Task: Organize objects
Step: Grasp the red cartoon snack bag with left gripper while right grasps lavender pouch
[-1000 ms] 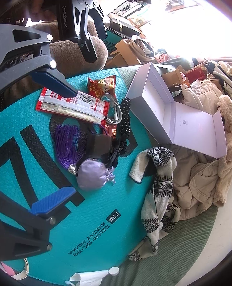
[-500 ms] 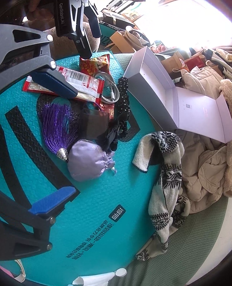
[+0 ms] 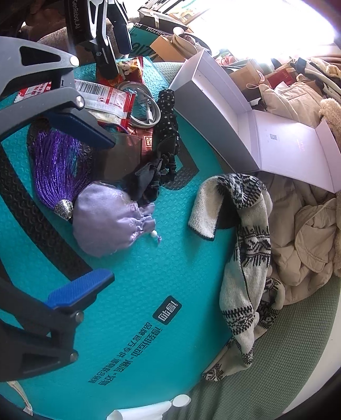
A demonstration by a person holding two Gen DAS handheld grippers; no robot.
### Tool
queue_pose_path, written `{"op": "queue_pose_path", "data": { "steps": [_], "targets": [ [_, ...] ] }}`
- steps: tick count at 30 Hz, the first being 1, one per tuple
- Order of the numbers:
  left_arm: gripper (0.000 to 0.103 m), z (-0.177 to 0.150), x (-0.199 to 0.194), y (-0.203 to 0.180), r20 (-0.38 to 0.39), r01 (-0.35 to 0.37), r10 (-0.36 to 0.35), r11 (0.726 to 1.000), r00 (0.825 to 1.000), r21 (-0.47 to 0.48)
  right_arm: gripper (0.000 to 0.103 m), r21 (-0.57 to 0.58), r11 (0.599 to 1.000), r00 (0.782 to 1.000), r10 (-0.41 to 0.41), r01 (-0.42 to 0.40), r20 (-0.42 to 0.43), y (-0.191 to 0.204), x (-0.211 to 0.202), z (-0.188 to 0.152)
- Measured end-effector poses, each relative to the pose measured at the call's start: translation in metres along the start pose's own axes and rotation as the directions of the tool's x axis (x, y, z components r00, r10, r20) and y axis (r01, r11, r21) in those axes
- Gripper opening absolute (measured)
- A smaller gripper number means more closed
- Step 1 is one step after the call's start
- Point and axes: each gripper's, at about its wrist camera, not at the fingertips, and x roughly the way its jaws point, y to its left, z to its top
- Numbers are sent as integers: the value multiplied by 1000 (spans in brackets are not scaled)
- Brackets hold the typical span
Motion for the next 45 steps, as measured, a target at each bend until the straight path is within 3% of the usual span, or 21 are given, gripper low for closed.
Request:
{"op": "queue_pose_path", "data": {
  "steps": [6,12,20,24,28,33,45],
  "targets": [
    [75,4,9,1,-12,17,-18,1000,1000,-8,79,34,999,1000,-8,7,15,-12,2,3],
    [62,6,16,-1,-20,37,-37,999,999,-7,76,69,997,999,-38,36,17,-24,3,2],
    [49,7,17,-3,-21,65,-66,998,998,-13,74,81,997,999,18,-16,-26,-23,20,-2],
    [47,7,15,-3,-19,69,-69,998,997,-8,55,104,994,998,43,-39,-36,-25,25,-3],
    [44,7,13,-4,-11,68,-68,998,998,5,49,96,995,999,40,-37,-30,-23,22,-4],
    [36,9,8,-4,0,68,-68,998,998,11,48,109,994,1000,25,-24,-12,-27,14,-4],
    [34,5,-16,1,57,64,-64,998,996,16,48,70,998,998,4,-9,66,-20,-18,2]
  ]
}}
